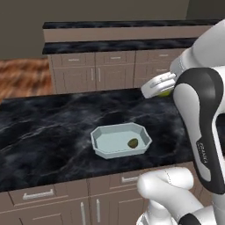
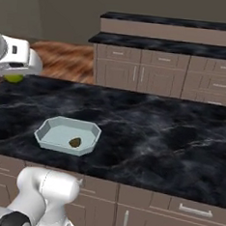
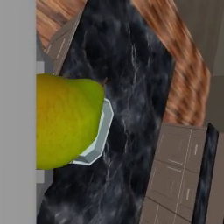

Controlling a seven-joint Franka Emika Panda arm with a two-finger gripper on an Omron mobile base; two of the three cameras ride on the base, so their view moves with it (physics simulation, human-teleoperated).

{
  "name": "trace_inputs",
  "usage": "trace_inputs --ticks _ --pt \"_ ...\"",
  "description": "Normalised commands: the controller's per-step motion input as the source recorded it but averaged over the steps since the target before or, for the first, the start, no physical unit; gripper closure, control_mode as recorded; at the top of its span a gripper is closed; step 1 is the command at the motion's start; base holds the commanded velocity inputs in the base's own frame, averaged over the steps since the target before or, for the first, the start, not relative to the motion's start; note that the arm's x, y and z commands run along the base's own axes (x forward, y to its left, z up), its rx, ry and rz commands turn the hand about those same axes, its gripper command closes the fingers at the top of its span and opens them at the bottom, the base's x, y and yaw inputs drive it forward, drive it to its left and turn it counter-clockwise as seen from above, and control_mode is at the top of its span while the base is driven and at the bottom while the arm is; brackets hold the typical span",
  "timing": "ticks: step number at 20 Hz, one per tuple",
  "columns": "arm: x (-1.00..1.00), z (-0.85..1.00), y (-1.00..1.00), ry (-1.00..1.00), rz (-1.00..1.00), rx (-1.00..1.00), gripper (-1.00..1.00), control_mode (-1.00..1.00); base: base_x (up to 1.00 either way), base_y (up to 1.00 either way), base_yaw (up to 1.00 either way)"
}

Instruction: Pick the pear and kiwi from the fridge and place them inside the tupperware on the counter.

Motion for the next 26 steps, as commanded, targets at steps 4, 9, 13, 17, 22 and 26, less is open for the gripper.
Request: trace_inputs --ticks 4,9,13,17,22,26 --pt "0.13 -0.08 0.01 0.15 0.00 0.00 1.00 -1.00 0.26 0.25 0.00" --pt "0.42 -0.60 -0.05 0.52 0.10 0.00 1.00 -1.00 0.00 0.00 0.00" --pt "0.21 -0.93 -0.13 0.44 0.39 0.00 1.00 -1.00 0.00 0.00 0.00" --pt "0.20 -0.77 -0.01 0.09 0.40 0.00 1.00 -1.00 0.00 0.00 0.00" --pt "0.39 -0.70 0.00 0.00 0.22 0.00 1.00 -1.00 0.00 0.00 0.00" --pt "0.66 -0.65 -0.01 0.02 0.04 0.00 1.00 -1.00 0.00 0.00 0.00"
